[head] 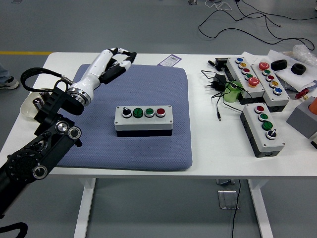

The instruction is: Pick up the button,place it on the desk,press the button,press the button

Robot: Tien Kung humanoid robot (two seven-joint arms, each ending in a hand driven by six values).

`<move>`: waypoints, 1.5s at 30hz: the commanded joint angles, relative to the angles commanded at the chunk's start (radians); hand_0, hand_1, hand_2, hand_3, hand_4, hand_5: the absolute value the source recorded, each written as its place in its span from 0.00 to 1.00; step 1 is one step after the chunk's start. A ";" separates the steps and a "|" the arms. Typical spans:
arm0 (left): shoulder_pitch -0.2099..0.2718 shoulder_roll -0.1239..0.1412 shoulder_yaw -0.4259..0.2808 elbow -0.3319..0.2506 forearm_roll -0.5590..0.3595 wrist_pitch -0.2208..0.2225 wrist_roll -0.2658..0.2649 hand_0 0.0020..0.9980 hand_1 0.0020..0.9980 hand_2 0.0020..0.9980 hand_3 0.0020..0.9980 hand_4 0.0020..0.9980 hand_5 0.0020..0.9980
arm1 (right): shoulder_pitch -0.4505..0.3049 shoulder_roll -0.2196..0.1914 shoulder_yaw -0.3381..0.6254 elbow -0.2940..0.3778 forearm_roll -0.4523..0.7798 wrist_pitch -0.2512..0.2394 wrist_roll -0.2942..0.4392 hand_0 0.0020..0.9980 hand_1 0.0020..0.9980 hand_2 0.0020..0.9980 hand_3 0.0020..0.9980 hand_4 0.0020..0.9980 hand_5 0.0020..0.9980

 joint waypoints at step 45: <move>0.112 -0.010 -0.159 0.073 -0.526 -0.107 -0.139 0.79 0.86 0.94 0.90 0.66 1.00 | -0.009 0.004 0.034 0.000 -0.038 0.001 -0.007 0.67 0.65 0.69 0.63 0.31 0.19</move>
